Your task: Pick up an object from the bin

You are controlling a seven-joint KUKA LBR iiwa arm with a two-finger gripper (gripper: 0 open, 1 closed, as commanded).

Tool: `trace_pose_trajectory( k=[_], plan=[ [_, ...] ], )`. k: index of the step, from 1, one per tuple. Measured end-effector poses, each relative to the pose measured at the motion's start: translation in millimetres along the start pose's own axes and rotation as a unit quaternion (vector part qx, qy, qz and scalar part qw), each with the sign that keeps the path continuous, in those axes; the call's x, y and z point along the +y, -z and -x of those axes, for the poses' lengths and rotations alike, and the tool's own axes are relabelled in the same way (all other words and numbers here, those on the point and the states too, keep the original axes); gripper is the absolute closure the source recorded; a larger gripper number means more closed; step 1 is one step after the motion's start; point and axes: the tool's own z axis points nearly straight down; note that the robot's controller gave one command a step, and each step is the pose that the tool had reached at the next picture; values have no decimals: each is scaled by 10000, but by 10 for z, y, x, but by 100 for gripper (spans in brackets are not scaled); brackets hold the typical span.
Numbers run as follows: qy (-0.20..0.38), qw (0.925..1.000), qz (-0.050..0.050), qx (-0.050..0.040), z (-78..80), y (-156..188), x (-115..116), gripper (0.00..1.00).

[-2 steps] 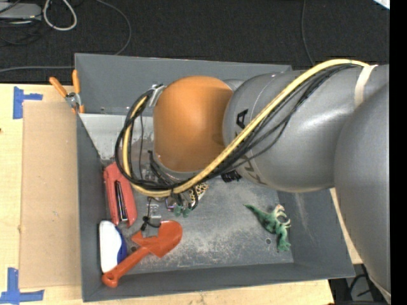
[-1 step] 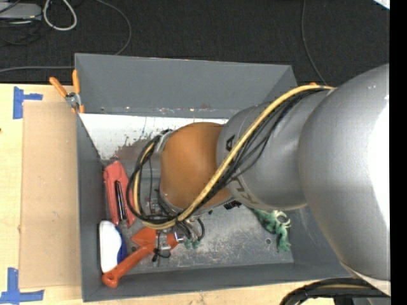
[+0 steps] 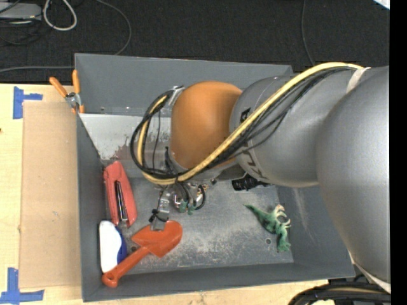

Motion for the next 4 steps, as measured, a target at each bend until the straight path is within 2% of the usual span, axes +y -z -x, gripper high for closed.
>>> trace_pose_trajectory(
  k=[1, 2, 3, 4],
  plan=[
    [2017, 9794, -25, 76, -246, -665, 29, 0],
    [2736, 9618, -32, 95, -352, -789, -6, 0],
    [2832, 9590, -26, 63, -441, -789, 45, 0],
    [3114, 9502, -37, 144, -522, -803, 140, 0]
  ],
)
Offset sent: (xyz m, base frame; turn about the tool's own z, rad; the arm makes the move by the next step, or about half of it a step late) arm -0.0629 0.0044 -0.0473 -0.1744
